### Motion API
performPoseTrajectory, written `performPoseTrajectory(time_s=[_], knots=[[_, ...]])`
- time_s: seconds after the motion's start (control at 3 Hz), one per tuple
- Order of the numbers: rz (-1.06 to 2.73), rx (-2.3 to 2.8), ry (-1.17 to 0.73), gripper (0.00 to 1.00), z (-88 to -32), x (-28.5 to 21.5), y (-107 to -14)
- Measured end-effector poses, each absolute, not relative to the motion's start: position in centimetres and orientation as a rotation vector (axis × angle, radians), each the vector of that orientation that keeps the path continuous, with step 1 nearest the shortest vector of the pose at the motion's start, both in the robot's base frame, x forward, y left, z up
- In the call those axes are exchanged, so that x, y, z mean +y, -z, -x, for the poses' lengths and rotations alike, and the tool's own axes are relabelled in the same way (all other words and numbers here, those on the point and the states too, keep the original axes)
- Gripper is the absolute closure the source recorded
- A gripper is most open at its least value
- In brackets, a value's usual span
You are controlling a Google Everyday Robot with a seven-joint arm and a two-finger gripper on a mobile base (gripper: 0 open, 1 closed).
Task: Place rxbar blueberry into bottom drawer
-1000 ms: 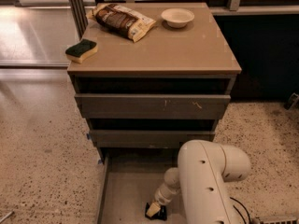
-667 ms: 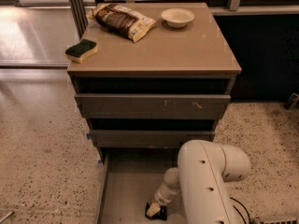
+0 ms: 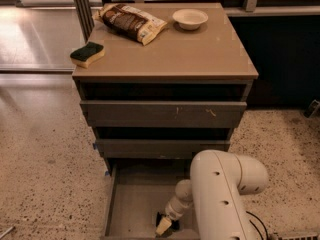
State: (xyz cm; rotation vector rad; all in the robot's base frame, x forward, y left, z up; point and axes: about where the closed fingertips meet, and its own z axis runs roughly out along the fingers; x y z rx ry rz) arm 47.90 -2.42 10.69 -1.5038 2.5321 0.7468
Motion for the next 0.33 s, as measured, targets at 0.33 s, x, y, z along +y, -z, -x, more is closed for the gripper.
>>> performPoseTrajectory(time_s=[0.33], knots=[[1.504, 2.532, -0.747, 0.0, -47.9, -2.42, -10.69]])
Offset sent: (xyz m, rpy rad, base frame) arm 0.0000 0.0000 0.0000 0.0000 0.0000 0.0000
